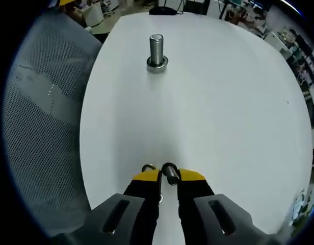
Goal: Place the washer onto the threaded stud by aligning its center hole with the stud, sliding it down to the base, and recovering from edge contact or off-axis alignment until the washer reaches the visible bottom stop.
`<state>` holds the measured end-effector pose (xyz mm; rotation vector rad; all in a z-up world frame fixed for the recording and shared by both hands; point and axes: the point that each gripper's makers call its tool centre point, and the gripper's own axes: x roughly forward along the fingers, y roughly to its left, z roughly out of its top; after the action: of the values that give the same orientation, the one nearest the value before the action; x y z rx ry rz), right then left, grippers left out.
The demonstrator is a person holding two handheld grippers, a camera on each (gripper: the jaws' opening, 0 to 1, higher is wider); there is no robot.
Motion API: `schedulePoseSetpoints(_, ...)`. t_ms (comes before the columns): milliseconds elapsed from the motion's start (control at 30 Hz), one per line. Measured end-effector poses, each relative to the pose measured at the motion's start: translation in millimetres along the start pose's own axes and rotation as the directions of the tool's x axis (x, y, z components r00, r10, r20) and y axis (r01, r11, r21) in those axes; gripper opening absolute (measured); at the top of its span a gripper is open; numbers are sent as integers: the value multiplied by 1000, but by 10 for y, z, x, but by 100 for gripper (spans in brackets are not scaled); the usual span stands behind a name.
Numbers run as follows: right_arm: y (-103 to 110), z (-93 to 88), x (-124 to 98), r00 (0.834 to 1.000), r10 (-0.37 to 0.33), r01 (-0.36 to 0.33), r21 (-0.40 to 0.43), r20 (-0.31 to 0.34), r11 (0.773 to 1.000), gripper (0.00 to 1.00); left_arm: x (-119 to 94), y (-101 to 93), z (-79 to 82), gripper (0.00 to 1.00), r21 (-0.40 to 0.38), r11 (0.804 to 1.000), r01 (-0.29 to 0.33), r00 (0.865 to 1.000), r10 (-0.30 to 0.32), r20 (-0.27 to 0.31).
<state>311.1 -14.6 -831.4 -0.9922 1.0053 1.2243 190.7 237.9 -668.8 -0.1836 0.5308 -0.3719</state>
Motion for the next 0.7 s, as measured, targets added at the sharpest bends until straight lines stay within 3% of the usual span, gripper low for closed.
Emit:
schedulePoseSetpoints(167, 9, -21, 51, 1000, 7, -7, 3, 10, 1000, 16, -1, 4, -6, 24, -2, 1000, -3, 1000, 3, -1)
schedulePoseSetpoints(300, 1, -35, 31, 999, 4, -6, 51, 33, 999, 21, 0, 3, -8, 24, -3, 1000, -3, 1000, 3, -2)
schedulePoseSetpoints(700, 149, -66, -49, 991, -24, 0, 178, 135, 984, 20, 9, -2, 4, 24, -3, 1000, 4, 1000, -4, 2)
